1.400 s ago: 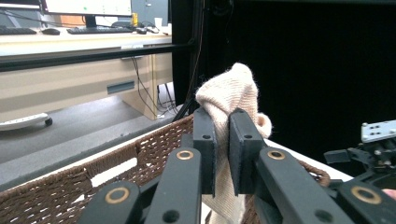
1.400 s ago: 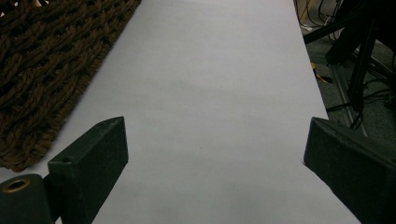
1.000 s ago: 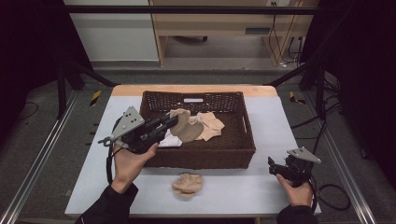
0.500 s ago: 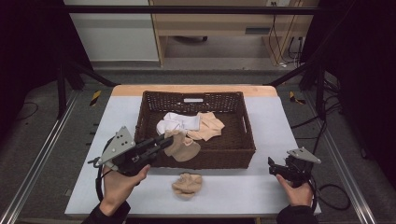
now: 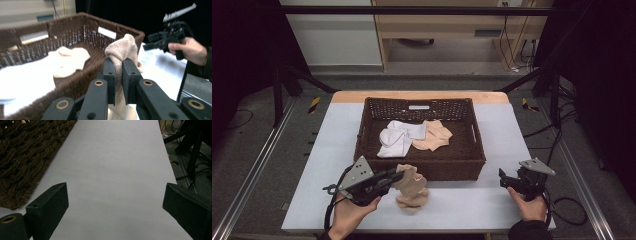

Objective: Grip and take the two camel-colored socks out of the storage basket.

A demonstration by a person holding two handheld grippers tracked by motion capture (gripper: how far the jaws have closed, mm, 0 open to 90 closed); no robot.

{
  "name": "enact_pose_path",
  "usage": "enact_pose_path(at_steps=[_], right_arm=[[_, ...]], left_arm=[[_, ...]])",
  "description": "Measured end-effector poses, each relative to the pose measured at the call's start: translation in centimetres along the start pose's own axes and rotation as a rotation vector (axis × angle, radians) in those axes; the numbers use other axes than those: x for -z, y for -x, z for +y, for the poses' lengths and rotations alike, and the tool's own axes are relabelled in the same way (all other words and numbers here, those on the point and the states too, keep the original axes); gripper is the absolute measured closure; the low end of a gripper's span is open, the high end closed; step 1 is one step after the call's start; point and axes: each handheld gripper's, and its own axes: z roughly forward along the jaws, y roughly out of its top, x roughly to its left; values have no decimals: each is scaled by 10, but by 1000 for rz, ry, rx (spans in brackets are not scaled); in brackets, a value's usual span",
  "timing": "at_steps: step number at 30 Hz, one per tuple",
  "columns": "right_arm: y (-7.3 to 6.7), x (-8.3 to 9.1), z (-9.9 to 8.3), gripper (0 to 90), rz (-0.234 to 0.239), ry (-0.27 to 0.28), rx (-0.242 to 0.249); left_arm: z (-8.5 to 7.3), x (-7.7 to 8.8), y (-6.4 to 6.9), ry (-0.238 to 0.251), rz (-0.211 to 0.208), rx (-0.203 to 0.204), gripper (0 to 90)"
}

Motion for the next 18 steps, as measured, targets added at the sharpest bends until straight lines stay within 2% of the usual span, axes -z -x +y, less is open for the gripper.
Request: enact_pose_path(at_steps=[5, 7, 12, 18], right_arm=[[-1, 0, 0, 66, 3, -3, -4], [-1, 0, 0, 66, 3, -4, -4], [-1, 0, 0, 66, 4, -8, -1], [-1, -1, -1, 66, 4, -9, 5]], left_arm=[[-14, -15, 1, -72, 1, -18, 819], [-23, -23, -1, -104, -4, -6, 818], [-44, -38, -11, -190, 15, 13, 812], [-60, -50, -17, -255, 22, 17, 778]])
